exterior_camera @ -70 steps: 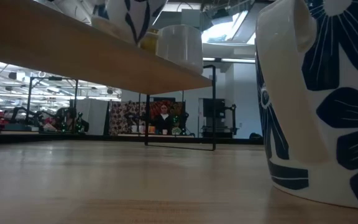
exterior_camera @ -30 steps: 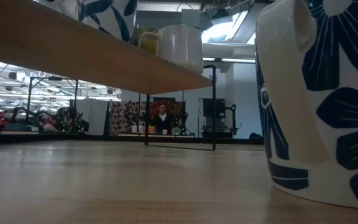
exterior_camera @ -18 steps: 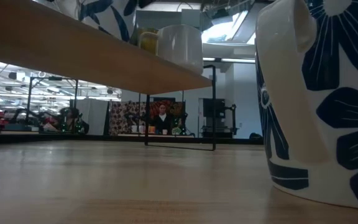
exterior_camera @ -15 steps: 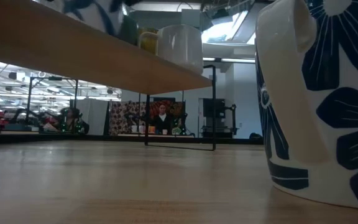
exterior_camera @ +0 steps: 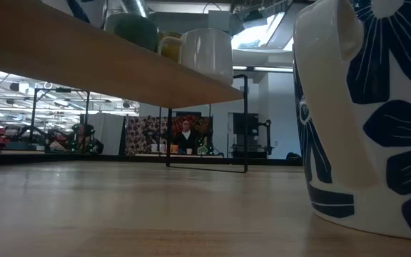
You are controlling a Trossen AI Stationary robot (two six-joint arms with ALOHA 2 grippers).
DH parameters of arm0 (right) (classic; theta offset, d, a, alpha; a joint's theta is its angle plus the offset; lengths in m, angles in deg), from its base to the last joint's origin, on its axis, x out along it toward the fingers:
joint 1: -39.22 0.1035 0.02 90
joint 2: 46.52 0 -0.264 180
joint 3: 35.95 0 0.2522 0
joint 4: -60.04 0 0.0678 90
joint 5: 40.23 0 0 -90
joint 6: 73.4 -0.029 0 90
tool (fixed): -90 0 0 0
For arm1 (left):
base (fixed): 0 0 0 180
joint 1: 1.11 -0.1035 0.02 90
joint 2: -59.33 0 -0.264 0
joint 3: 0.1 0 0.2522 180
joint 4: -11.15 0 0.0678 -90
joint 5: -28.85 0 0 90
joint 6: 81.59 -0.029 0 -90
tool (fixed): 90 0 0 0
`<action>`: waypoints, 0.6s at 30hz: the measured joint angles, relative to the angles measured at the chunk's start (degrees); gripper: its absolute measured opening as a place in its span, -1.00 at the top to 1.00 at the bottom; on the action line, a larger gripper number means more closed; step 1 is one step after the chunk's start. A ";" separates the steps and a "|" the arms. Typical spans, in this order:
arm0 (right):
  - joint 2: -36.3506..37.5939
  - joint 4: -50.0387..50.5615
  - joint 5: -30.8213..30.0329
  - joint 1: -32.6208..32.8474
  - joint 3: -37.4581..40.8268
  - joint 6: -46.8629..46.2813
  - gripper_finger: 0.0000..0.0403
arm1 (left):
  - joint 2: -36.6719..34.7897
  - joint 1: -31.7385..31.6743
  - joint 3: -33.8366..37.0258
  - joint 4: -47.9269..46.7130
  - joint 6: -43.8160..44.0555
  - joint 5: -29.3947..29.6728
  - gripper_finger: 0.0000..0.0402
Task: Place coffee mugs
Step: Put the flowered mug on the shelf
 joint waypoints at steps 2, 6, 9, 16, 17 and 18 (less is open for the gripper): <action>-0.14 1.28 -1.20 -0.06 0.02 -0.67 0.34 | 0.01 0.00 0.00 0.00 0.00 -0.01 0.29; -0.12 3.81 -5.35 -0.07 0.02 -2.07 0.34 | 0.25 0.02 0.00 -0.39 0.02 -3.24 0.29; 0.38 4.82 -6.85 -0.07 0.04 -2.28 0.34 | 1.07 0.04 0.00 -3.59 1.46 -4.41 0.29; 0.48 6.38 -6.40 -0.06 -0.92 -3.28 0.34 | 5.19 0.09 -0.17 -8.54 1.45 -2.14 0.29; 0.48 6.44 -6.40 -0.07 -0.92 -3.28 0.34 | 5.68 0.09 -0.22 -8.50 1.15 -1.20 0.29; 0.48 6.52 -6.40 -0.04 -0.92 -3.28 0.34 | 5.96 0.07 -0.22 -8.56 0.80 -0.32 0.29</action>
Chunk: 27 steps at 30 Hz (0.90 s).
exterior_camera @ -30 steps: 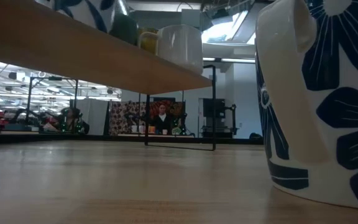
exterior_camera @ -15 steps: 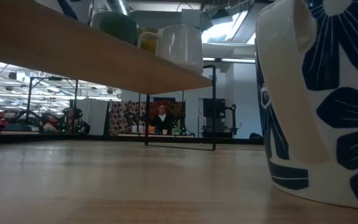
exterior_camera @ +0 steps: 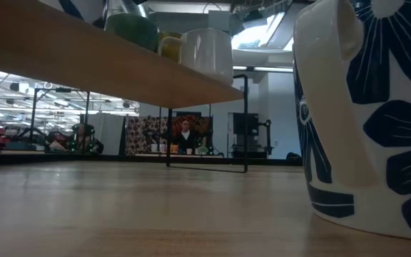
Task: Place coffee mugs
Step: Put the flowered mug on the shelf
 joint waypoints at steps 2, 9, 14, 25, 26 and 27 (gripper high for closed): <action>0.00 0.28 0.07 0.02 0.00 -0.06 0.34 | 0.14 -0.09 0.06 -0.58 -0.07 0.34 0.29; 0.00 0.10 1.51 0.02 0.25 -0.37 0.34 | -0.07 0.26 0.42 -2.11 2.79 -4.73 0.29; 0.00 -0.10 1.51 0.04 0.37 -0.39 0.34 | -0.08 0.92 0.42 -1.48 3.26 -5.02 0.29; 0.00 -0.97 2.53 0.02 0.37 0.00 0.34 | -0.34 0.87 -4.78 -0.05 -0.03 -3.75 0.29; 0.00 -1.28 3.23 0.02 0.37 0.04 0.34 | -0.32 0.88 -5.32 -0.14 -0.73 -3.28 0.29; 0.00 -1.44 3.95 0.02 0.37 0.17 0.34 | -0.30 0.89 -5.87 -0.24 -1.27 -2.78 0.29</action>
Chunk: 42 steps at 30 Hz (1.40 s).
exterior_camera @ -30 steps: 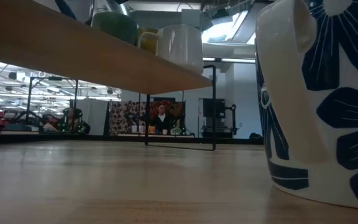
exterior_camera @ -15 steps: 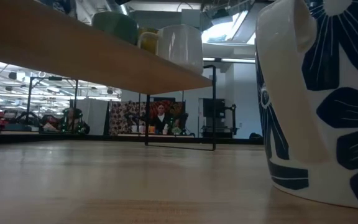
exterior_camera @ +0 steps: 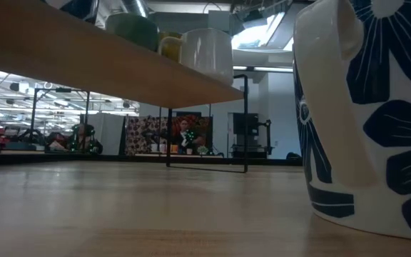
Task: Place coffee mugs
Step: Put the flowered mug on the shelf
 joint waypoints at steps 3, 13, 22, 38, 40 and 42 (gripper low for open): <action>-0.26 -0.07 1.99 0.13 0.00 0.07 0.34 | 0.00 0.01 -2.27 -1.77 -0.65 1.27 0.29; -4.24 -3.04 6.95 3.14 0.09 0.11 0.40 | -0.13 -0.01 -6.30 -4.57 -1.13 6.59 0.29; -5.72 -5.30 8.98 3.39 0.11 2.09 0.97 | -0.11 -0.05 -6.30 -4.58 -0.17 7.72 0.29; -7.10 -12.85 7.81 2.84 0.09 7.55 0.98 | -0.11 -0.05 -6.30 -4.25 0.99 9.62 0.29; -7.34 -13.48 8.10 2.46 0.04 7.66 0.99 | -0.11 -0.05 -6.30 -4.19 0.99 9.79 0.29; -7.45 -13.50 8.07 2.07 0.04 7.88 0.99 | -0.11 -0.05 -6.30 -4.17 0.95 10.30 0.29</action>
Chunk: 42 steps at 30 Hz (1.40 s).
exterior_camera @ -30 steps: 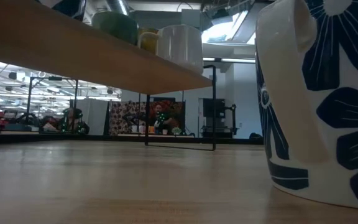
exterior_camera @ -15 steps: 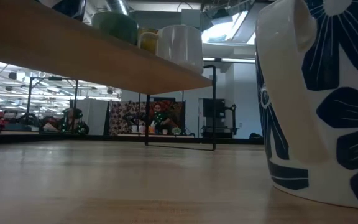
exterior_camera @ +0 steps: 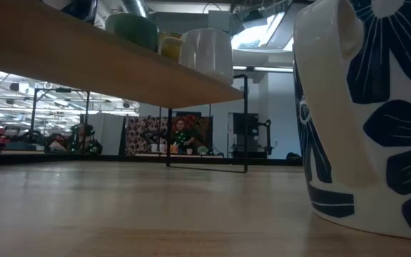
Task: Place coffee mugs
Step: Put the flowered mug on the shelf, then put the purple mug on the shelf
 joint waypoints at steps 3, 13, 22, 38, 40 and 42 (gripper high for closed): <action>0.00 0.00 -0.16 -0.68 0.00 1.15 0.99 | 0.00 0.00 0.00 0.03 -0.02 0.82 0.29; -0.04 -0.98 -0.05 -2.63 0.00 3.77 1.00 | 0.00 0.00 0.00 0.03 -0.15 2.07 0.29; -0.04 -2.43 -0.02 -3.38 0.00 4.67 1.00 | 0.00 0.00 0.00 0.03 -0.52 3.37 0.29; 1.38 7.11 -3.58 -3.55 -1.97 5.46 1.00 | -0.01 0.00 0.00 0.00 -0.57 5.19 0.29; 1.84 12.21 -3.58 -3.55 -4.39 3.67 1.00 | -0.02 0.00 0.00 0.02 -0.57 5.21 0.29; 2.67 20.78 -3.56 -3.53 -6.19 0.73 1.00 | -0.02 0.00 0.00 0.00 -0.57 5.19 0.29</action>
